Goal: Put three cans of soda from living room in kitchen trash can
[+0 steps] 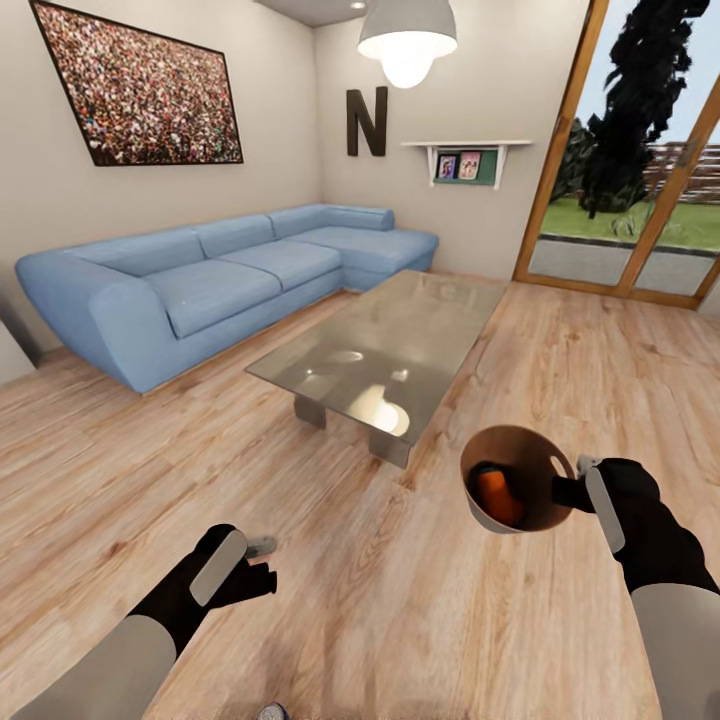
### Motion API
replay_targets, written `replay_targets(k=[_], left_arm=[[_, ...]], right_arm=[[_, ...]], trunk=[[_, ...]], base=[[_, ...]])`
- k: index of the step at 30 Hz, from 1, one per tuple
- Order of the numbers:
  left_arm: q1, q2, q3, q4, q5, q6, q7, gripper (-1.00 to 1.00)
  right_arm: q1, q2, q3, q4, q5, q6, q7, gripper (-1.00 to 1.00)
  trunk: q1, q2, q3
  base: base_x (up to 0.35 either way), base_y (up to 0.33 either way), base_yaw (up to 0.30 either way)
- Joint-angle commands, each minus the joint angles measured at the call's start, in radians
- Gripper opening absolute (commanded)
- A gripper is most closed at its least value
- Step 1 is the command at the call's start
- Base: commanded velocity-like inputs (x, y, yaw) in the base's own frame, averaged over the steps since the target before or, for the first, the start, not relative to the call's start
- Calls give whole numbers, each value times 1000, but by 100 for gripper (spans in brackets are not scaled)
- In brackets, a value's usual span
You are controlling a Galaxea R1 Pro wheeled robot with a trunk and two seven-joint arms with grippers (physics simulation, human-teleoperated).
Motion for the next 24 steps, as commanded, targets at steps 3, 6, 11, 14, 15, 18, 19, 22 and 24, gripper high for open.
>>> replay_targets(k=[3,6,11,14,15,18,19,22,24], left_arm=[[0,0,0,1,1,0,-1,100],[0,0,0,1,1,1,-2,100],[0,-6,0,1,0,1,-3,100],[0,-9,0,2,-1,1,-3,100],[0,-9,0,2,-2,1,-3,100],[0,-13,0,1,-3,1,-3,100],[1,-14,0,1,-3,1,-3,100],[1,-14,0,2,-4,1,-3,100],[1,-15,0,2,-4,1,-3,100]], right_arm=[[-1,0,-1,-1,-13,0,6,-100],[-1,-1,-1,-2,-13,0,6,-100],[-1,-2,-1,-2,-13,0,6,-100],[-1,-3,-1,-1,-13,0,6,-100],[-1,-3,-1,-1,-13,0,6,-100],[-1,-3,-1,-1,-13,0,6,-100],[-1,-3,-1,-1,-13,0,6,-100],[-1,-4,-1,-1,-13,0,6,-100],[-1,-4,-1,-1,-13,0,6,-100]], trunk=[[11,-21,-14],[23,-42,-28],[42,-77,-52],[54,-98,-66],[57,-105,-71],[69,-126,-85],[73,-133,-90],[84,-154,-104],[92,-168,-113]], base=[[0,0,0],[0,0,0],[0,0,0],[0,0,0],[0,0,0],[0,0,0],[0,0,0],[0,0,0],[0,0,0]])
